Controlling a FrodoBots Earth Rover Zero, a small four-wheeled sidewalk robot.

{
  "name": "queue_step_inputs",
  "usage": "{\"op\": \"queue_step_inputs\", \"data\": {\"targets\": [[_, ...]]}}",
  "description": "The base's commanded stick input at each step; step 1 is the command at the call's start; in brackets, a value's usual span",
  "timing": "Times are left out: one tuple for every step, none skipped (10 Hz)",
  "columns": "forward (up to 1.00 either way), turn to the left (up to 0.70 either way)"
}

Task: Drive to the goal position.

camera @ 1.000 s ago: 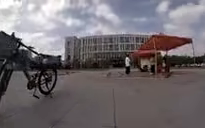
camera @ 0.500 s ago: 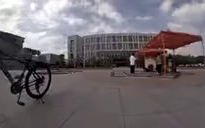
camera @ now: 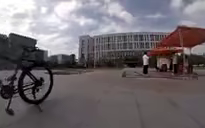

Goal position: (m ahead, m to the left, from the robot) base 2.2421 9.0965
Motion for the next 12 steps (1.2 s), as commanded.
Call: {"op": "queue_step_inputs", "data": {"targets": [[1.00,0.02],[1.00,0.02],[1.00,0.02],[1.00,0.02],[1.00,0.02],[1.00,0.02],[1.00,0.34],[1.00,0.42],[1.00,0.42],[1.00,0.42],[1.00,0.42],[1.00,0.42]]}}
